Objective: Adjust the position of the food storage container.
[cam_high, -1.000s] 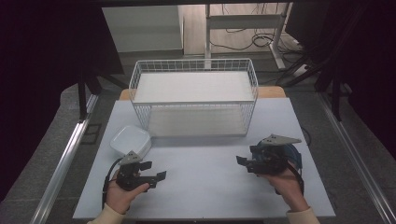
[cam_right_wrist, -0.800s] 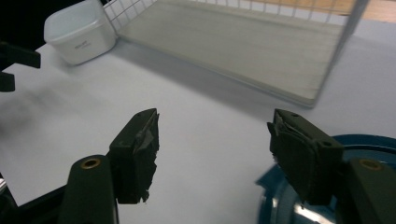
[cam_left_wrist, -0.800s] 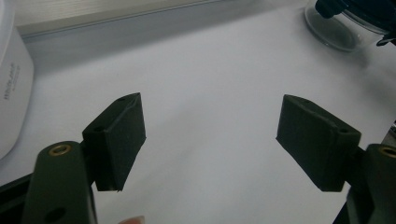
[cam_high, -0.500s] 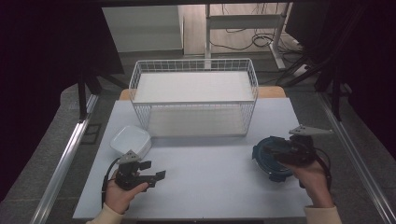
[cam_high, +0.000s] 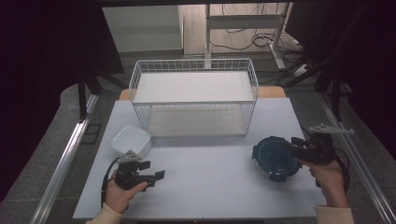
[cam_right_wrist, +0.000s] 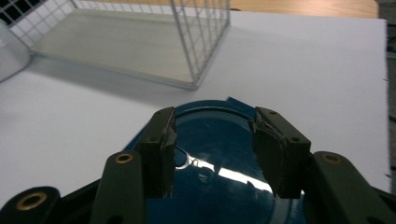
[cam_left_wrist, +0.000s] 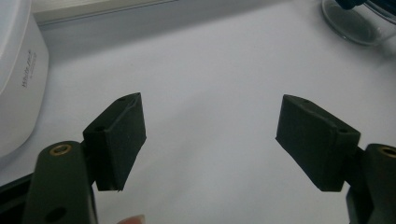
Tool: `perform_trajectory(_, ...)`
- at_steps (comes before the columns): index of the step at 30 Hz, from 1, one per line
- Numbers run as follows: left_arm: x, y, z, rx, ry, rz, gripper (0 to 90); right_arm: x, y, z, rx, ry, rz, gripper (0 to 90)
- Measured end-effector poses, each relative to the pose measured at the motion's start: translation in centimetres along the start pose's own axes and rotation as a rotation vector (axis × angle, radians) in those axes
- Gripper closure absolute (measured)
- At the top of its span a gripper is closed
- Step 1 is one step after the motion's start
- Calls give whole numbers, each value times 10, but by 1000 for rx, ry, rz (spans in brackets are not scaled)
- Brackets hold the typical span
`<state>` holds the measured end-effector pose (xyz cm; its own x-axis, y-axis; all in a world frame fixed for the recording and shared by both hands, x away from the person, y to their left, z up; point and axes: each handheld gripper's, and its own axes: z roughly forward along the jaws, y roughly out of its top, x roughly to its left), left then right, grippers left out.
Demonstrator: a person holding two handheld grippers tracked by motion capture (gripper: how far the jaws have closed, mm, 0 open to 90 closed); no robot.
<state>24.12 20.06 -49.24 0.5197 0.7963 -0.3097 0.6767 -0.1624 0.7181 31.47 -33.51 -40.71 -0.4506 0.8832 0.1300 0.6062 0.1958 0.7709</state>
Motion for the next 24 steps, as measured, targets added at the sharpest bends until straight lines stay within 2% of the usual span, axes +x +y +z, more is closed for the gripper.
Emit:
perform_trajectory(4, 0, 0, 0, 4, 0, 0, 233, -4, -1, -1, 4, -9, 7, 532)
perform_trajectory(10, 1, 0, 0, 6, 3, -3, 232, -17, -5, -3, 28, -61, 29, 571)
perform_trajectory(17, 2, 0, 0, 10, 4, -4, 230, -33, -10, -5, 55, -92, 67, 643)
perform_trajectory(24, 4, -1, 0, 13, 8, -8, 229, -47, -17, -4, 111, -181, 78, 768)
